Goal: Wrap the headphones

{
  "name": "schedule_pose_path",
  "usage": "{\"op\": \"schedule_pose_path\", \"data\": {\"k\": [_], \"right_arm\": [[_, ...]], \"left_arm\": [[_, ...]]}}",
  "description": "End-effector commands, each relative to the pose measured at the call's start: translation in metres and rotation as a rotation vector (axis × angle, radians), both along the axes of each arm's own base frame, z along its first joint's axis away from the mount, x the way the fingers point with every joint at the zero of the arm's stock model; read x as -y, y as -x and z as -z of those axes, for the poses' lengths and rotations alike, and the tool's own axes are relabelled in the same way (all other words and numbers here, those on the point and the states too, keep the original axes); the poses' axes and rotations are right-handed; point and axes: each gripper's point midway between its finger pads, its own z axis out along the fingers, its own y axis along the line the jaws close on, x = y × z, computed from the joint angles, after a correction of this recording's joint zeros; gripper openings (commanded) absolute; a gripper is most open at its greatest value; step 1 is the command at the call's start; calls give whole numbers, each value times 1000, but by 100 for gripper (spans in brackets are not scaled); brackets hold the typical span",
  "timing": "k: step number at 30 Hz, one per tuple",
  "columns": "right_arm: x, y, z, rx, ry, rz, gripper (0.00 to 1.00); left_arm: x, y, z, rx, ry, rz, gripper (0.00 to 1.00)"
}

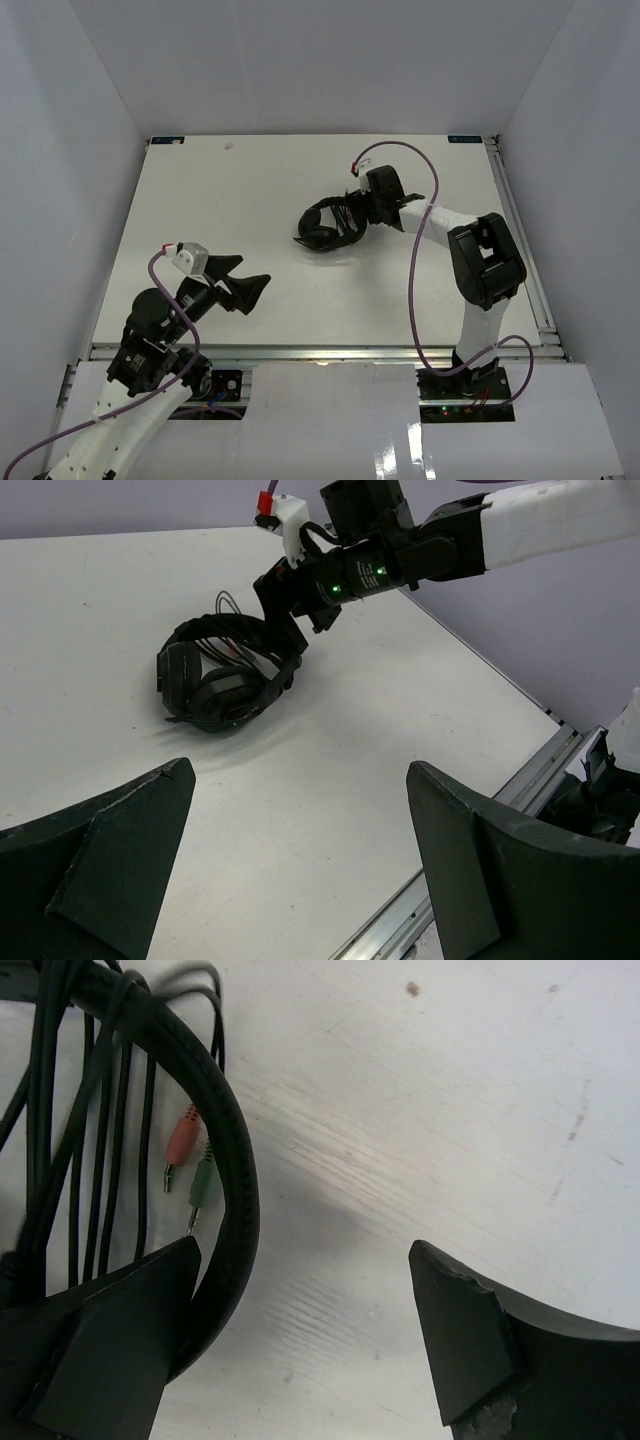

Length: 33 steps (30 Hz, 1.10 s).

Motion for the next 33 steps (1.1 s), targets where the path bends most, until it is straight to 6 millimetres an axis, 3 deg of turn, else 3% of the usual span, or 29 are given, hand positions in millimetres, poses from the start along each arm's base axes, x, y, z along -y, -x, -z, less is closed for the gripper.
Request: {"op": "schedule_pose_path", "data": {"k": [1,10,14,18,20,27,33], "right_arm": [[15,-7,-56,120,-18,34,92],[13,5,-114,209,-82,-33,98],[6,27,-139,229,-137,-118,93],[15,61,-168,279,-204,-135,90],[28,78,-191,335,-228,-108,90],[87,114,-220,468,-201,103,90],[118,136,-210,495,-181,184,90]], "left_arm": [[-1,2,2,-13,1,-2,98],[-1,-1,0,-23,2,-8,98],[-1,-4,-3,-28,12,-21,98],[-3,-9,-6,-82,65,-61,98],[0,-10,-6,-113,83,-58,98],[4,-9,-3,-184,150,-49,98],[-7,-6,-2,-168,138,-92,98]]}}
